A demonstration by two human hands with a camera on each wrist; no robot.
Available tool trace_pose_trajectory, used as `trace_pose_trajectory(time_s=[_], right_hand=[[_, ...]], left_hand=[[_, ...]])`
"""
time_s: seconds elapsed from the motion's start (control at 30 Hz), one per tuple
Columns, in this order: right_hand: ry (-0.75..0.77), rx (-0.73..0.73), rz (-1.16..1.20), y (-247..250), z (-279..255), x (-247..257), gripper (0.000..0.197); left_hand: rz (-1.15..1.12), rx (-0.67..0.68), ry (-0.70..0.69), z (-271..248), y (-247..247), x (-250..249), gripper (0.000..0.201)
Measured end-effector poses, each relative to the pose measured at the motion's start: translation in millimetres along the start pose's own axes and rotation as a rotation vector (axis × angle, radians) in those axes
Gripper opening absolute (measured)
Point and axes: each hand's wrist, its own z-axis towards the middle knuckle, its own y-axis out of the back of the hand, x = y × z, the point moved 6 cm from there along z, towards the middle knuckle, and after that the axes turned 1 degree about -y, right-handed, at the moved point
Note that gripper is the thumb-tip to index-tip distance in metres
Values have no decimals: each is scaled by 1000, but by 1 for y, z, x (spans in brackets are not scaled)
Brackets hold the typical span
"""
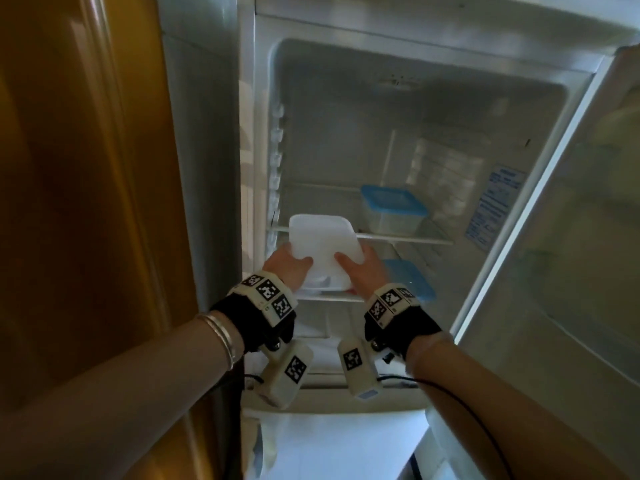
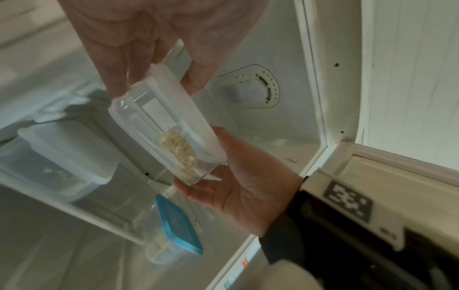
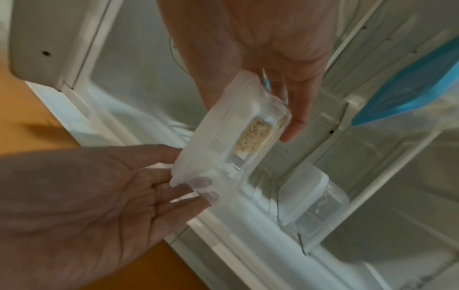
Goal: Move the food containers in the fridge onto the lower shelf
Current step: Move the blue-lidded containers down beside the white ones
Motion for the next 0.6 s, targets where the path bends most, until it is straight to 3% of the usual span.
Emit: trace_pose_trajectory(time_s=[0.33,0.6], right_hand=[[-158,17,36,5,-31,-32,56],[-202,53,34,-8,-10,-54,56]], left_hand=[[-5,95,78,-18,-26,26,55],[-19,120,99,1,-46,44,49]])
